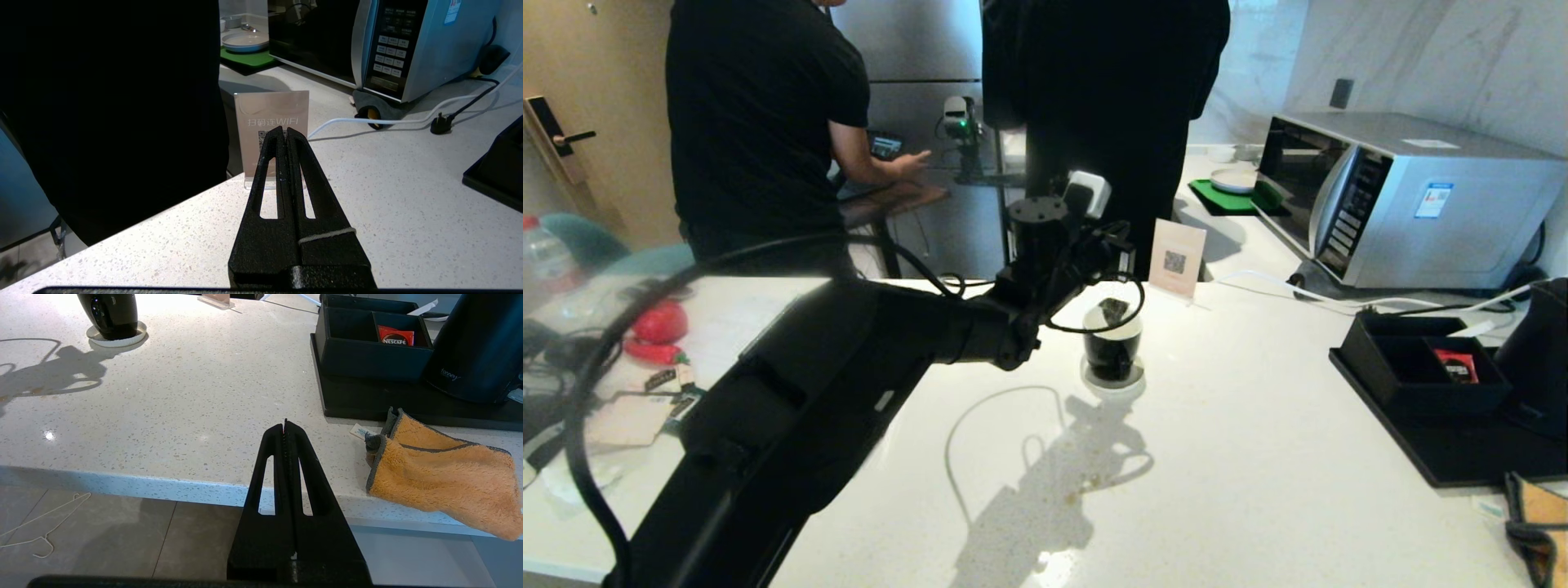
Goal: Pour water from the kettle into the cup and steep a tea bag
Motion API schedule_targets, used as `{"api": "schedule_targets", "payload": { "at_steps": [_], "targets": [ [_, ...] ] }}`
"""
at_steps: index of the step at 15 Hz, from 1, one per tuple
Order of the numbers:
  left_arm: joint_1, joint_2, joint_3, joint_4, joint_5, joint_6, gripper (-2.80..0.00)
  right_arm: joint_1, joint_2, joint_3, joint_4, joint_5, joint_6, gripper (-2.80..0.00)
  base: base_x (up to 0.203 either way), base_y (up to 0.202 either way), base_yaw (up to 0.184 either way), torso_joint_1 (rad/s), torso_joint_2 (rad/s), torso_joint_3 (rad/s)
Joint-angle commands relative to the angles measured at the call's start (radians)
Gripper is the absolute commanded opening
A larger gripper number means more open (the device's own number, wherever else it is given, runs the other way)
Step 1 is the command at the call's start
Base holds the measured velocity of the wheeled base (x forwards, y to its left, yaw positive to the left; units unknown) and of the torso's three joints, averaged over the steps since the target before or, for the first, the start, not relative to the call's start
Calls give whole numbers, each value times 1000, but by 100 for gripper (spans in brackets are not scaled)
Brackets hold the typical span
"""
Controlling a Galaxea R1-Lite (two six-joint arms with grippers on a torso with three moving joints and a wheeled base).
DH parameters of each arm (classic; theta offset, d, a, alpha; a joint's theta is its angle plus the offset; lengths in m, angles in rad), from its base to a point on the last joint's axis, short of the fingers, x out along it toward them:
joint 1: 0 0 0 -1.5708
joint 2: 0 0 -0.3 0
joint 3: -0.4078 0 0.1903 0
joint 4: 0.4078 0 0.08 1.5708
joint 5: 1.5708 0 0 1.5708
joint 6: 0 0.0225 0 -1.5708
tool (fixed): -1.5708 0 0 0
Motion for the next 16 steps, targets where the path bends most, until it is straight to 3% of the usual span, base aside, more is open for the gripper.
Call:
{"api": "schedule_targets", "payload": {
  "at_steps": [1,16],
  "targets": [
    [3,-7,5,-8,-1,0,-280,0,2,0,1,0,-1,-280,0,0,0,0,0,0],
    [7,86,8,-15,-7,-5,-280,0,0,0,1,0,-1,-280,0,0,0,0,0,0]
  ]
}}
